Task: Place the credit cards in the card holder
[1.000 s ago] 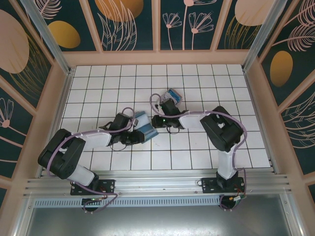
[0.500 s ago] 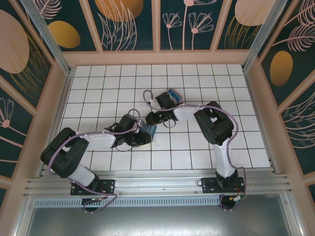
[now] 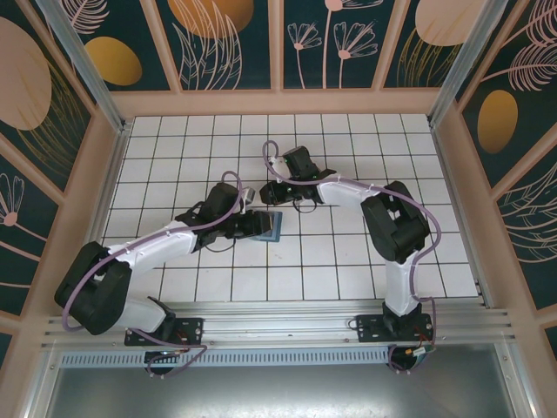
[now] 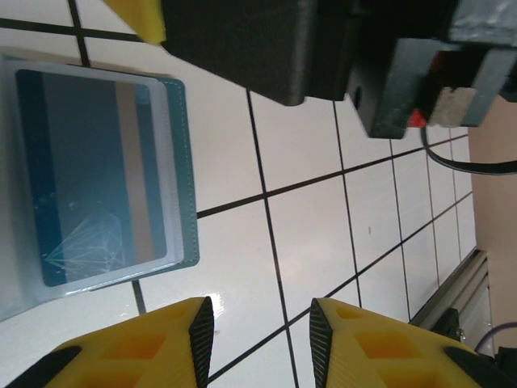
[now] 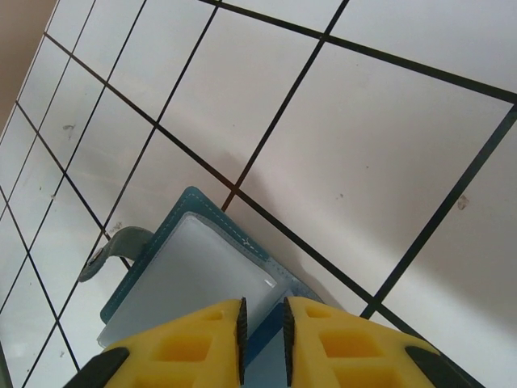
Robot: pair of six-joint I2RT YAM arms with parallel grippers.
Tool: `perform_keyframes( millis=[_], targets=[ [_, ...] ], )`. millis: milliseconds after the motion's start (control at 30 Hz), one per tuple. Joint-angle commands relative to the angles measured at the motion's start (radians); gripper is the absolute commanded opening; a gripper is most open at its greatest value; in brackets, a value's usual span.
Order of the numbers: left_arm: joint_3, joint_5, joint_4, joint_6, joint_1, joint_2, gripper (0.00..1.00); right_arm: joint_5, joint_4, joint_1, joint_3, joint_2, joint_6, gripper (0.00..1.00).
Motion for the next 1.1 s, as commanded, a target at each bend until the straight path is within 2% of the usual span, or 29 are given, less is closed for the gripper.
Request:
perform_keyframes(
  millis=[0, 200, 400, 533, 633, 733, 867, 1067],
  targets=[
    [0.019, -0.049, -0.058, 0.030, 0.003, -0.018, 0.40, 0.011, 0.000, -0.004, -0.009, -0.047, -0.008, 0.24],
    [0.044, -0.072, -0.058, 0.035, 0.024, -0.019, 0.40, 0.024, 0.012, -0.026, -0.034, -0.115, 0.009, 0.25],
    [0.152, -0.086, -0.074, 0.072, 0.050, 0.021, 0.40, 0.088, -0.018, -0.065, -0.043, -0.217, -0.019, 0.31],
    [0.222, -0.080, -0.039, 0.086, 0.071, 0.092, 0.42, 0.184, -0.039, -0.124, -0.065, -0.290, -0.047, 0.40],
    [0.310, -0.077, -0.005, 0.093, 0.085, 0.177, 0.45, 0.261, -0.048, -0.178, -0.086, -0.322, -0.070, 0.52],
    [0.402, -0.068, 0.004, 0.108, 0.099, 0.278, 0.49, 0.284, -0.086, -0.229, -0.079, -0.303, -0.101, 0.60],
    [0.530, -0.052, -0.019, 0.149, 0.124, 0.415, 0.49, 0.365, -0.121, -0.243, -0.082, -0.264, -0.143, 0.61],
    [0.676, -0.023, -0.045, 0.192, 0.184, 0.555, 0.50, 0.319, -0.153, -0.263, -0.061, -0.179, -0.165, 0.64]
  ],
)
